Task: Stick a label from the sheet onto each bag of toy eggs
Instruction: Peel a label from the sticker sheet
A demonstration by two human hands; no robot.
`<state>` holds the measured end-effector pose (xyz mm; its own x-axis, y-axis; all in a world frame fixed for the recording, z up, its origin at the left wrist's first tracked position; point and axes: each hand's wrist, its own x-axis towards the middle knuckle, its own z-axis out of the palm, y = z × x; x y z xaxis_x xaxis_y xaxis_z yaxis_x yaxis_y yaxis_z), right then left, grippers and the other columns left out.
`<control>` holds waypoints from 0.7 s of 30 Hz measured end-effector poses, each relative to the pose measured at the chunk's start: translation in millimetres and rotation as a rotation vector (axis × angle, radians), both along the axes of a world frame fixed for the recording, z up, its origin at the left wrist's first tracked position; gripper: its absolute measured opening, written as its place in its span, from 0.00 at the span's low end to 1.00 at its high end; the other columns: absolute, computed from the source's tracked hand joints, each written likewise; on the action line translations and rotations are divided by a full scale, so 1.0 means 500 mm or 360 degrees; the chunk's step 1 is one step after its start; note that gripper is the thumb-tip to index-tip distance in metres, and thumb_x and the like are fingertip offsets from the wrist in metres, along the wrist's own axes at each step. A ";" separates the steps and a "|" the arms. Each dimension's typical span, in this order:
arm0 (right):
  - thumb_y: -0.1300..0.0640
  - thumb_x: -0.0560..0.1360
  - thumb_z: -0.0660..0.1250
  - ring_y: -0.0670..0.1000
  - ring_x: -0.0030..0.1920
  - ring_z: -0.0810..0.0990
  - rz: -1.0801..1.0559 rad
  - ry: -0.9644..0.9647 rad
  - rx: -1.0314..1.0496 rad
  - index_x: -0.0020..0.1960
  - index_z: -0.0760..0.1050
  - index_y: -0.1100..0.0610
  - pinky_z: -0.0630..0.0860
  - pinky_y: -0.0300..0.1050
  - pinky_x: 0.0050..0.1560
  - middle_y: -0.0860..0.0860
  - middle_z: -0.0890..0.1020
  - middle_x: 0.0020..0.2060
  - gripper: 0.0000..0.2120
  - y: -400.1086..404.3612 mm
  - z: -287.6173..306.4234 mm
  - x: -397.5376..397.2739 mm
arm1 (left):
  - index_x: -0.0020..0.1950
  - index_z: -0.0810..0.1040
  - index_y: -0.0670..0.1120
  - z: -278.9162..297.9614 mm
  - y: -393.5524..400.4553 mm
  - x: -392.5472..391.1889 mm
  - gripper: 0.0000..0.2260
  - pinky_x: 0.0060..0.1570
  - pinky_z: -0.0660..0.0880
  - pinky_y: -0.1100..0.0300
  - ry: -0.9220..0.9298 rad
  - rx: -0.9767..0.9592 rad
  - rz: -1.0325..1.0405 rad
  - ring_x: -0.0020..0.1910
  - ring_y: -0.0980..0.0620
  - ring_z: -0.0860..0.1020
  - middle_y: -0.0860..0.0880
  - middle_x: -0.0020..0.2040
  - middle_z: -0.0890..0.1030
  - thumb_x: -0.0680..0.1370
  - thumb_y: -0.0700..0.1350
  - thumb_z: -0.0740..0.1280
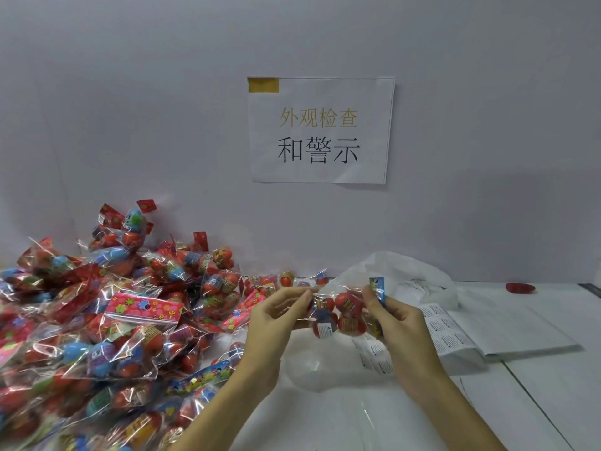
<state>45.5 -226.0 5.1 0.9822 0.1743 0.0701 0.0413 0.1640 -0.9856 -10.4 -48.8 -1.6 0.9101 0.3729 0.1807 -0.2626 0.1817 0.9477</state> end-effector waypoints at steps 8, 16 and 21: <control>0.48 0.78 0.70 0.57 0.47 0.89 -0.0124 -0.0103 0.0009 0.56 0.82 0.60 0.84 0.43 0.45 0.59 0.88 0.47 0.16 0.013 -0.022 0.008 | 0.55 0.86 0.56 -0.017 0.001 -0.001 0.09 0.50 0.83 0.59 -0.0374 0.0558 0.0666 0.51 0.53 0.85 0.55 0.50 0.86 0.75 0.49 0.73; 0.61 0.83 0.66 0.64 0.54 0.87 0.0170 0.0100 0.0222 0.63 0.80 0.60 0.86 0.46 0.47 0.60 0.87 0.53 0.11 0.010 -0.028 0.012 | 0.59 0.85 0.47 -0.059 -0.044 0.004 0.09 0.61 0.74 0.63 -0.0845 0.1451 0.0284 0.62 0.53 0.79 0.54 0.61 0.78 0.81 0.49 0.74; 0.60 0.79 0.70 0.59 0.53 0.87 0.0442 0.0070 0.0092 0.61 0.82 0.59 0.85 0.50 0.49 0.60 0.87 0.55 0.12 0.002 -0.017 0.018 | 0.66 0.77 0.49 -0.037 -0.025 0.010 0.21 0.50 0.80 0.64 -0.0225 0.0749 0.0374 0.56 0.55 0.81 0.53 0.57 0.79 0.79 0.59 0.70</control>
<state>54.4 -225.2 -3.3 0.8998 0.4338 0.0461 -0.0558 0.2193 -0.9741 -5.4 -61.0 -20.2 0.7669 0.4127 0.4915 -0.3756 -0.3325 0.8651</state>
